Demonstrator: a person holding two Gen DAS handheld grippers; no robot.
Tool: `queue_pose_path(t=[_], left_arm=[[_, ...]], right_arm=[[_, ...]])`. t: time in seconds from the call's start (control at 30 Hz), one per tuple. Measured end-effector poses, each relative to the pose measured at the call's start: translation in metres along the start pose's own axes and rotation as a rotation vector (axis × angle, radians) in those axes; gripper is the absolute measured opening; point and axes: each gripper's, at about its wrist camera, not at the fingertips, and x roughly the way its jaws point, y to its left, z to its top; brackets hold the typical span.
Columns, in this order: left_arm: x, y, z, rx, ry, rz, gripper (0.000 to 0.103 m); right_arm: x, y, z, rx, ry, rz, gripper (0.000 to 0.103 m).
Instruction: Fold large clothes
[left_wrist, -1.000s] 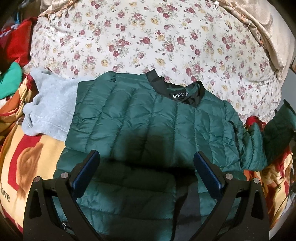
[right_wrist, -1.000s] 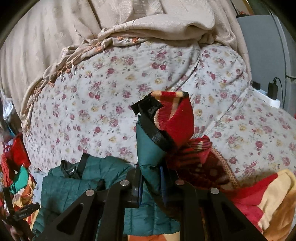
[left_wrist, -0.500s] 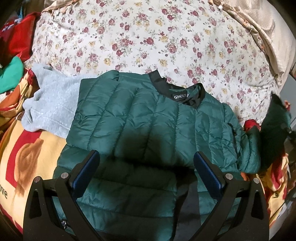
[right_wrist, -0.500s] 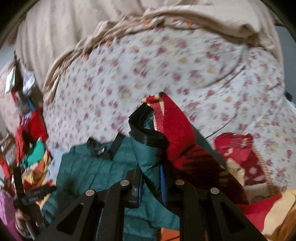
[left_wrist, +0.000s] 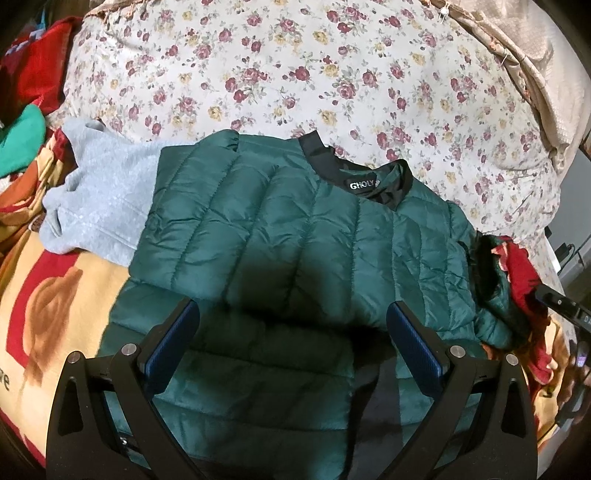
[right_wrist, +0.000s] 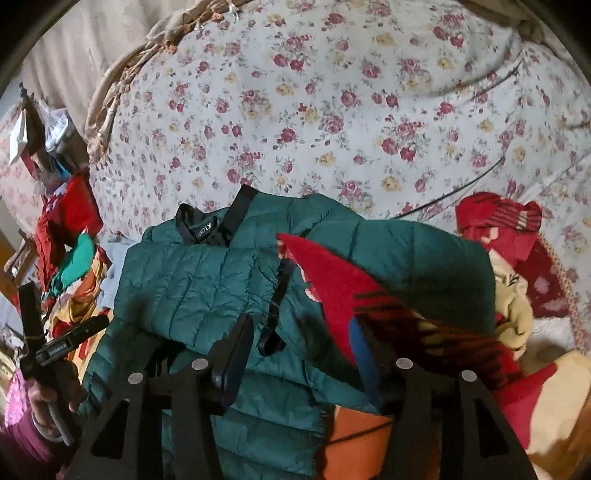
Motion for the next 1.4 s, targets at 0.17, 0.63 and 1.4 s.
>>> queue_pose_path(t=[0.17, 0.63, 1.4], left_arm=[[-0.003, -0.013, -0.001, 0.001, -0.002, -0.051, 0.102], [0.018, -0.144, 0.001, 0.111, 0.083, -0.280, 0.102], [0.101, -0.257, -0.019, 0.301, 0.197, -0.308, 0.039]], right_arm=[[-0.003, 0.008, 0.004, -0.074, -0.025, -0.098, 0.052], [0.028, -0.016, 0.007, -0.174, -0.001, -0.342, 0.024], [0.025, -0.057, -0.001, -0.126, -0.027, -0.267, 0.058]])
